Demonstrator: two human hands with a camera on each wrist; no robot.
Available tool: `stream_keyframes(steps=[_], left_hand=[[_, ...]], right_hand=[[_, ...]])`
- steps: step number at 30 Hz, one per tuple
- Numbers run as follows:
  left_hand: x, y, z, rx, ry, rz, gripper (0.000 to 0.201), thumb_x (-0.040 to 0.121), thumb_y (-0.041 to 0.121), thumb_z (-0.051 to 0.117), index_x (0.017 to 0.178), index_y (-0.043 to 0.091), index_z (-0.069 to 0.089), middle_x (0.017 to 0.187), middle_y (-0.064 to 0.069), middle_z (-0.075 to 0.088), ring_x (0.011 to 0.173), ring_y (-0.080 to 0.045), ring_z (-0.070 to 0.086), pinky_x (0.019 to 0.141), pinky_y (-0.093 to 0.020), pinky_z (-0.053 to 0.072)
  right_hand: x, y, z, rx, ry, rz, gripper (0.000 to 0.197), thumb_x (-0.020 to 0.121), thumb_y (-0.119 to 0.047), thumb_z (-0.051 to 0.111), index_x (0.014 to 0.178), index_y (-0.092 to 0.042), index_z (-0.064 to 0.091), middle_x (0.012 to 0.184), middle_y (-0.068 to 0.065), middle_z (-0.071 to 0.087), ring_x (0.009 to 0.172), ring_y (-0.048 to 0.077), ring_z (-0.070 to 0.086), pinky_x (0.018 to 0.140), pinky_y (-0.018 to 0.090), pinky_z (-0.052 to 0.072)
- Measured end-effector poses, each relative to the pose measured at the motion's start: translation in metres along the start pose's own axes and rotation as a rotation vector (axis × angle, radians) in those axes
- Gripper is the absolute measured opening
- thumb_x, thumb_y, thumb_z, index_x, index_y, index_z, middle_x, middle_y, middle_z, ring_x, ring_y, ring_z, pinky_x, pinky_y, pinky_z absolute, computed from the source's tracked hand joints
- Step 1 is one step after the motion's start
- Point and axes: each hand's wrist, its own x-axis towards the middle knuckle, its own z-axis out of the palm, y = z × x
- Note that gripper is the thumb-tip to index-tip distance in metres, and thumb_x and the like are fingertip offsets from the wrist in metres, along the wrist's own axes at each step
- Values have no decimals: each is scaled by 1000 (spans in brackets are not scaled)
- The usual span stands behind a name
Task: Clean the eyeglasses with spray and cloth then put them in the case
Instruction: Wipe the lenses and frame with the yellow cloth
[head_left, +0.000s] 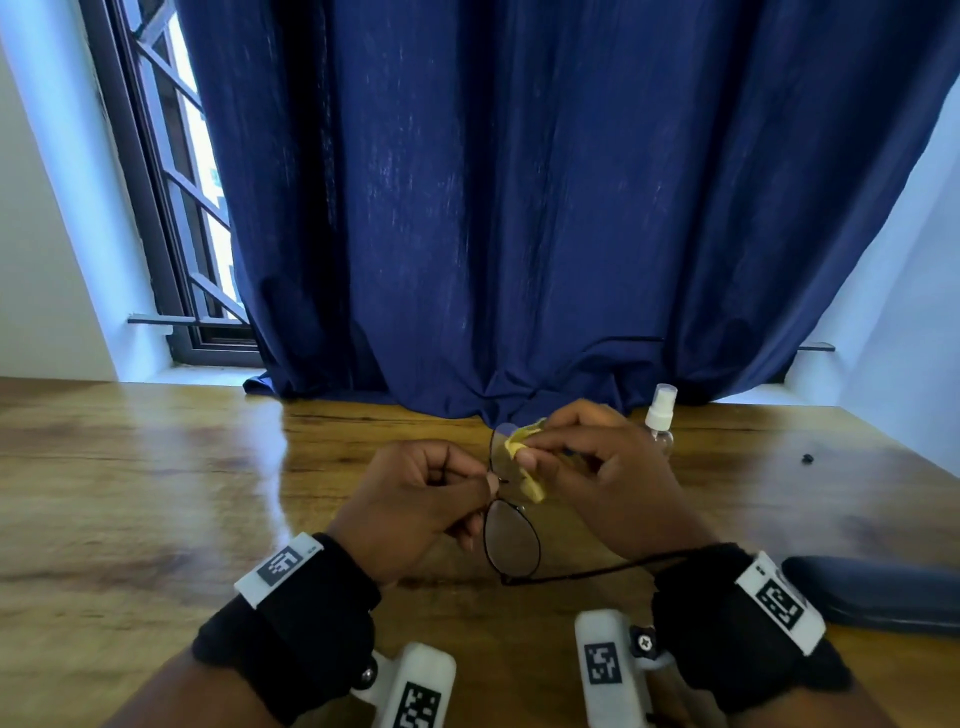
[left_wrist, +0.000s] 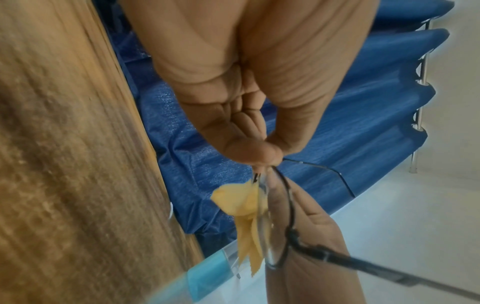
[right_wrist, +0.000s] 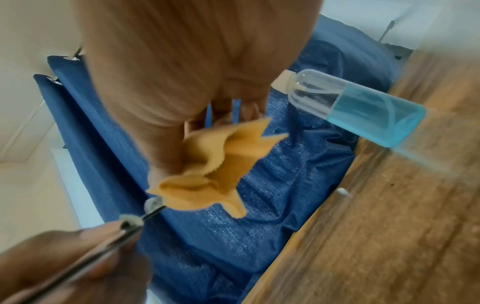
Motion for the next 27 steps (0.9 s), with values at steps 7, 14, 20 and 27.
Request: stream_keyframes(steps=[7, 14, 20, 27], left_hand=[[0, -1, 0, 2, -1, -16, 9, 89, 5, 71, 87, -3, 73, 56, -5, 67, 48, -11, 59, 49, -22, 51], [-3, -1, 4, 40, -77, -23, 6, 87, 6, 74, 82, 3, 73, 60, -6, 69, 50, -13, 62, 51, -24, 53], [-1, -1, -1, 42, -35, 7, 6, 87, 5, 73, 83, 1, 73, 60, -7, 67, 51, -12, 61, 49, -24, 52], [-3, 1, 3, 77, -63, 15, 7, 87, 4, 73, 81, 1, 73, 62, -13, 68, 50, -14, 61, 49, -23, 53]], right_hand=[[-1, 1, 4, -89, -21, -68, 26, 90, -50, 61, 107, -39, 78, 99, -17, 63, 98, 7, 57, 84, 23, 47], [-3, -7, 4, -20, 72, -5, 12, 85, -40, 76, 94, -32, 79, 88, -21, 69, 87, 3, 63, 74, 19, 46], [-2, -6, -3, -89, -51, -38, 6, 85, -36, 74, 89, -34, 78, 86, -18, 68, 89, 5, 59, 76, 12, 40], [-2, -11, 3, -80, 7, -75, 10, 88, -36, 76, 96, -32, 80, 90, -20, 70, 90, 4, 63, 78, 17, 47]])
